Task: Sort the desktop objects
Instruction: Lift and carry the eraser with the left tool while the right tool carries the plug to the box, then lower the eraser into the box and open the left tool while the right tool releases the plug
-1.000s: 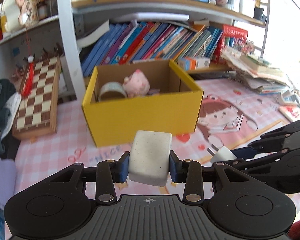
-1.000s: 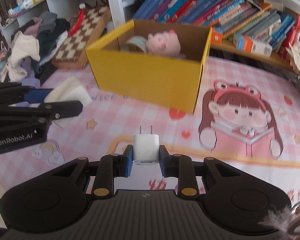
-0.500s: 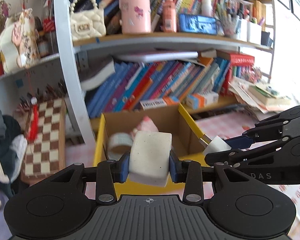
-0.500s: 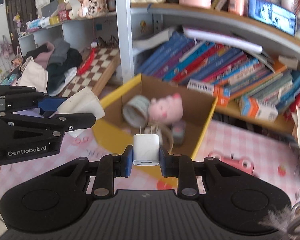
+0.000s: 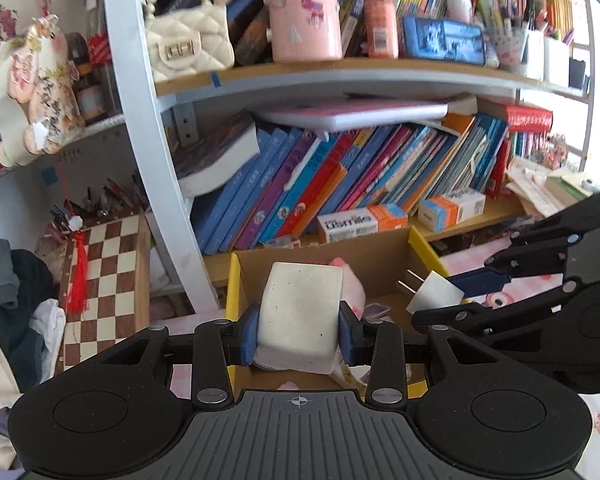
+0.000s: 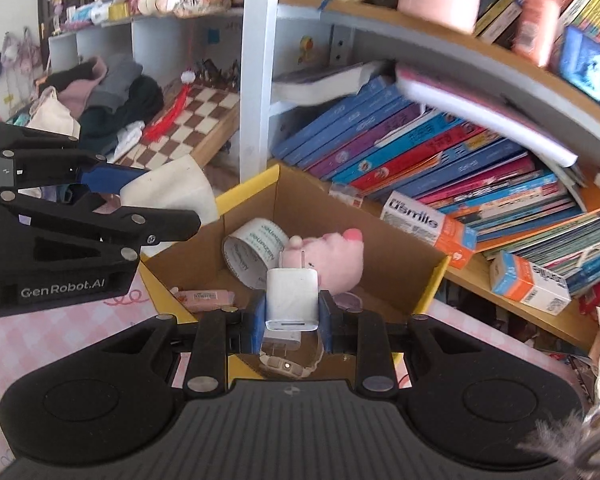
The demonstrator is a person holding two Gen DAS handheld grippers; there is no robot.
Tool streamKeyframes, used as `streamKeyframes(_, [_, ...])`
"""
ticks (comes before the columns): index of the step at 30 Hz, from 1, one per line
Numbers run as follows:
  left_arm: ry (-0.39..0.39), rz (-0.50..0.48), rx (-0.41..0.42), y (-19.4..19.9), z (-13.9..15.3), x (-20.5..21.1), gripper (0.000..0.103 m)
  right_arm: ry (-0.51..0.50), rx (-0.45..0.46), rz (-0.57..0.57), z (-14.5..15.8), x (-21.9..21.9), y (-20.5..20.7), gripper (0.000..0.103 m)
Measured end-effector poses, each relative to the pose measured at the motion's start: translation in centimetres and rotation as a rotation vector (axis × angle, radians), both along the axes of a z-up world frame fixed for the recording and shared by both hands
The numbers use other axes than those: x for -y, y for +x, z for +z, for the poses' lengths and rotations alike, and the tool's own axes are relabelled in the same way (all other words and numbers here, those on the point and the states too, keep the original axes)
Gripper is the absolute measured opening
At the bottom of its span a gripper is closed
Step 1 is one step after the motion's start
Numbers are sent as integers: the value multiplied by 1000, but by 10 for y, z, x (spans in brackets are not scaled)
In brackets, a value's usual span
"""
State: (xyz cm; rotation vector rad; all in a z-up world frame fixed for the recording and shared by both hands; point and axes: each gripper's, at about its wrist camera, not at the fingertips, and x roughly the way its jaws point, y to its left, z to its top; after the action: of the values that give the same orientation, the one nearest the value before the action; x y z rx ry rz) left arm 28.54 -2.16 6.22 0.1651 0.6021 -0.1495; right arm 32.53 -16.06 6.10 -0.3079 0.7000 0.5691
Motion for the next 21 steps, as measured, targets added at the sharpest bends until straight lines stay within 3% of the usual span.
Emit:
streamKeyframes(7, [12, 21, -74, 27, -21, -2, 37, -52, -29, 32, -23, -14, 27, 25])
streamKeyframes(21, [-9, 41, -247, 69, -65, -3, 37, -126, -212, 114, -67, -36, 64, 25])
